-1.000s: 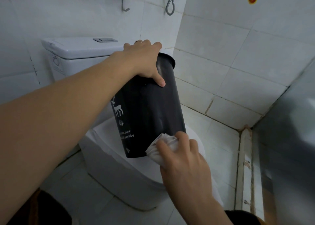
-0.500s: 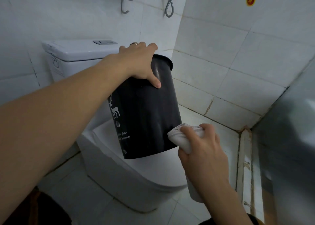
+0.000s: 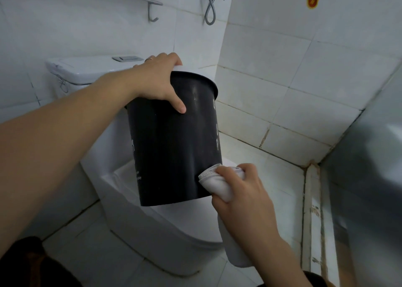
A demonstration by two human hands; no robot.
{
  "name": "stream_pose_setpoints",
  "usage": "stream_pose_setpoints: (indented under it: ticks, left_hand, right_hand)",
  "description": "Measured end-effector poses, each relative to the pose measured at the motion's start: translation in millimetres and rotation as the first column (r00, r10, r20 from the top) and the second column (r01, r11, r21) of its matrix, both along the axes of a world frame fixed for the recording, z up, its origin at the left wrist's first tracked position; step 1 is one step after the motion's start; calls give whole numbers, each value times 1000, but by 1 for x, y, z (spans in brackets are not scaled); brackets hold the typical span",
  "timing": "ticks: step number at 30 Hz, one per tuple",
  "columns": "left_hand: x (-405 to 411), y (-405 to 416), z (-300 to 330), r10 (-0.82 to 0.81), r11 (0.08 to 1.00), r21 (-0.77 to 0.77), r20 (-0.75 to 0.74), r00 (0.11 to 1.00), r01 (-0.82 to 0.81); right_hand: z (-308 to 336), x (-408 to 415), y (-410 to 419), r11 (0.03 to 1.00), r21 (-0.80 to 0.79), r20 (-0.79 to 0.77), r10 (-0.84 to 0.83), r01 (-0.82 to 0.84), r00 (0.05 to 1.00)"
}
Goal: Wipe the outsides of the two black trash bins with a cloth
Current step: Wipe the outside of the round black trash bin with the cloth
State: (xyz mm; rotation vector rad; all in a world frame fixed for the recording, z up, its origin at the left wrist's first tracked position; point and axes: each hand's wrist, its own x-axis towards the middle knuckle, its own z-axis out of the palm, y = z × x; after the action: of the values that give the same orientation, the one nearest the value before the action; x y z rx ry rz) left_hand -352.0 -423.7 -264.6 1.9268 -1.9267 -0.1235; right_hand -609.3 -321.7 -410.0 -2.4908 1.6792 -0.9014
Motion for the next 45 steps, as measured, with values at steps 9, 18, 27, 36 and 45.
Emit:
stream_pose_setpoints:
  ticks: [9, 18, 27, 36, 45]
  left_hand:
    - [-41, -5, 2, 49, 995, -97, 371, 928, -14]
    - [-36, -6, 3, -21, 996, -75, 296, 955, 45]
    - [-32, -8, 0, -22, 997, -67, 216, 976, 37]
    - [-25, -6, 1, -15, 998, -60, 160, 987, 25]
    - [-27, -4, 1, -24, 997, -67, 159, 987, 35]
  right_hand:
    - [-1, 12, 18, 998, -25, -83, 62, -65, 995]
    - [-1, -12, -8, 1000, -8, 129, 23, -22, 991]
    - [-2, 0, -11, 998, 43, 119, 39, -45, 992]
    - [-7, -4, -3, 993, 91, 54, 71, -76, 996]
    - [-4, 8, -3, 995, 61, 85, 76, -82, 993]
